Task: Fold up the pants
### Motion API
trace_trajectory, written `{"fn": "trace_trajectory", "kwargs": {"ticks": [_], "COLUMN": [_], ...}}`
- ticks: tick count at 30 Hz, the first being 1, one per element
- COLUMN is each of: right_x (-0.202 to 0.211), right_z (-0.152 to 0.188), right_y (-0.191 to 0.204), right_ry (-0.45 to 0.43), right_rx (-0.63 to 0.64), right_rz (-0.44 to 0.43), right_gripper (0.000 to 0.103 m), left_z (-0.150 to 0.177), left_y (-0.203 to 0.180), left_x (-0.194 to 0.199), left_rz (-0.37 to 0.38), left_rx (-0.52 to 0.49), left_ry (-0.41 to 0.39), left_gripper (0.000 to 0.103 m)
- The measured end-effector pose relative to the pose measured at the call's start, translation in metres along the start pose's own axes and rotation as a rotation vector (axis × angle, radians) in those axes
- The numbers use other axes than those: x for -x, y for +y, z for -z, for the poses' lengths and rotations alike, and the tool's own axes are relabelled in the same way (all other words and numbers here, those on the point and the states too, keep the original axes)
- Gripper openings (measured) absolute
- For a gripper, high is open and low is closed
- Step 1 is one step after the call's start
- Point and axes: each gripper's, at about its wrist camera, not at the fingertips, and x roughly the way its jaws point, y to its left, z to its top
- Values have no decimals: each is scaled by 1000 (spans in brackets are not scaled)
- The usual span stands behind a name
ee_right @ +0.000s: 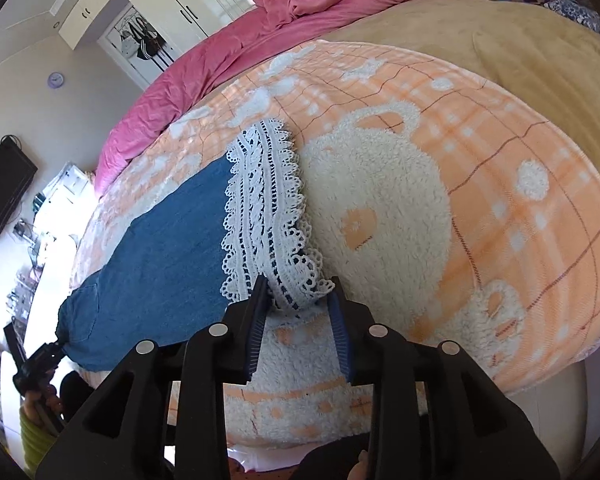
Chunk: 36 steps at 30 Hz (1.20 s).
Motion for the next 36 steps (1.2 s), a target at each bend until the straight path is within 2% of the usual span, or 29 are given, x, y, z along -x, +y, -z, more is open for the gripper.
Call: {"fn": "trace_trajectory", "kwargs": {"ticks": [3,7,8,11,15,16,21,23,27,31,36], "right_x": [11,32,35,38,21,14,-18,-32,-56,-74,-83], "right_z": [0,-3,-3,-3,-2,-3,-8,-4,8,19,26], "right_y": [0,9,14,44,94,108,159,170,167,161,146], "right_ry": [-28,-108,-126,-168,-154,-142,-118,-104,-42,4,6], "right_rx": [23,57,74,160,299,335,446,472,476,521,557], "right_rz": [60,92,94,82,42,32,-31,-23,-7,45,160], "right_gripper": [42,43,45,53,60,66,71,74,75,76,80], "left_z": [-2,-6,-8,-12,-15,-16,-21,-22,-18,-5,16], "left_y": [1,0,-3,-17,-52,-62,-123,-145,-180,-208,-208], "left_x": [18,46,52,63,60,56,30,17,-16,-51,-84], "left_rz": [-12,-44,-44,-23,32,44,115,137,168,174,100], "left_rx": [-21,-56,-62,-91,-157,-177,-290,-326,-369,-425,-474], "left_ry": [-36,-118,-137,-170,-178,-174,-149,-138,-85,-29,48], "left_gripper": [65,68,68,70,74,75,75,77,77,77,77]}}
